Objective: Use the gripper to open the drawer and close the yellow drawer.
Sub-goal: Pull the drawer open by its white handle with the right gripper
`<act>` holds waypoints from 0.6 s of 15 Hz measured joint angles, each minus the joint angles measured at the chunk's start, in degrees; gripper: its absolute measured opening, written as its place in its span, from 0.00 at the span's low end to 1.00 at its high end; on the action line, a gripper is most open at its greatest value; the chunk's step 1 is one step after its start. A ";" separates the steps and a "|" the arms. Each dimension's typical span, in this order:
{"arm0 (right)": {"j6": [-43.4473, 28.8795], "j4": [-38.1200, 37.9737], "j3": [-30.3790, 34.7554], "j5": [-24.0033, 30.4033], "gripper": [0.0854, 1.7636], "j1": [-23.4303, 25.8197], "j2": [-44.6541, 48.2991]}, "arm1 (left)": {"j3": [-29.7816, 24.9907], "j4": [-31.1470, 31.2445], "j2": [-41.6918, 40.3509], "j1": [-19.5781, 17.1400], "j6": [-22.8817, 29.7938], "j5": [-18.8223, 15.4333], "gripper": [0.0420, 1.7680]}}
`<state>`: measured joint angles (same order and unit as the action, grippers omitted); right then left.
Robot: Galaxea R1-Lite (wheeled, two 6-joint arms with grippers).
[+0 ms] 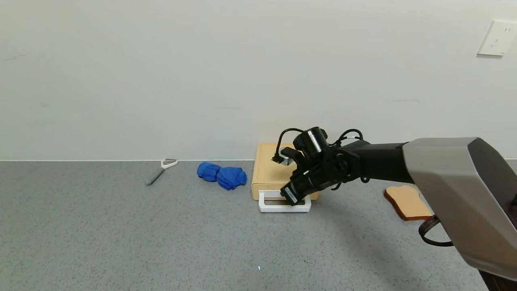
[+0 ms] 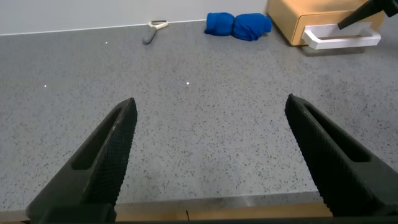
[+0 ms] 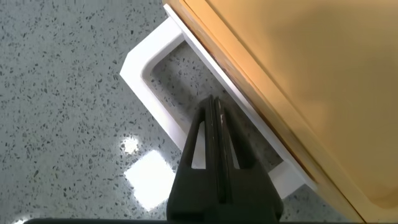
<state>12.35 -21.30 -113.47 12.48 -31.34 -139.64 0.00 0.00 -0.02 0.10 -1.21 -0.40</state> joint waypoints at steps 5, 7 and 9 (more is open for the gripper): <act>-1.88 1.43 0.00 -0.02 0.02 0.20 -1.56 | 0.00 0.00 0.00 0.00 0.00 0.02 0.97; -2.71 1.46 0.00 -0.02 0.02 0.26 -2.00 | 0.00 0.00 0.00 0.00 -0.02 0.02 0.97; -2.95 1.45 0.00 -0.02 0.02 0.26 -2.33 | 0.00 0.00 0.00 0.00 -0.02 0.02 0.97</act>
<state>9.40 -19.85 -113.47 12.46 -31.09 -141.97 0.00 0.00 -0.02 0.10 -1.23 -0.38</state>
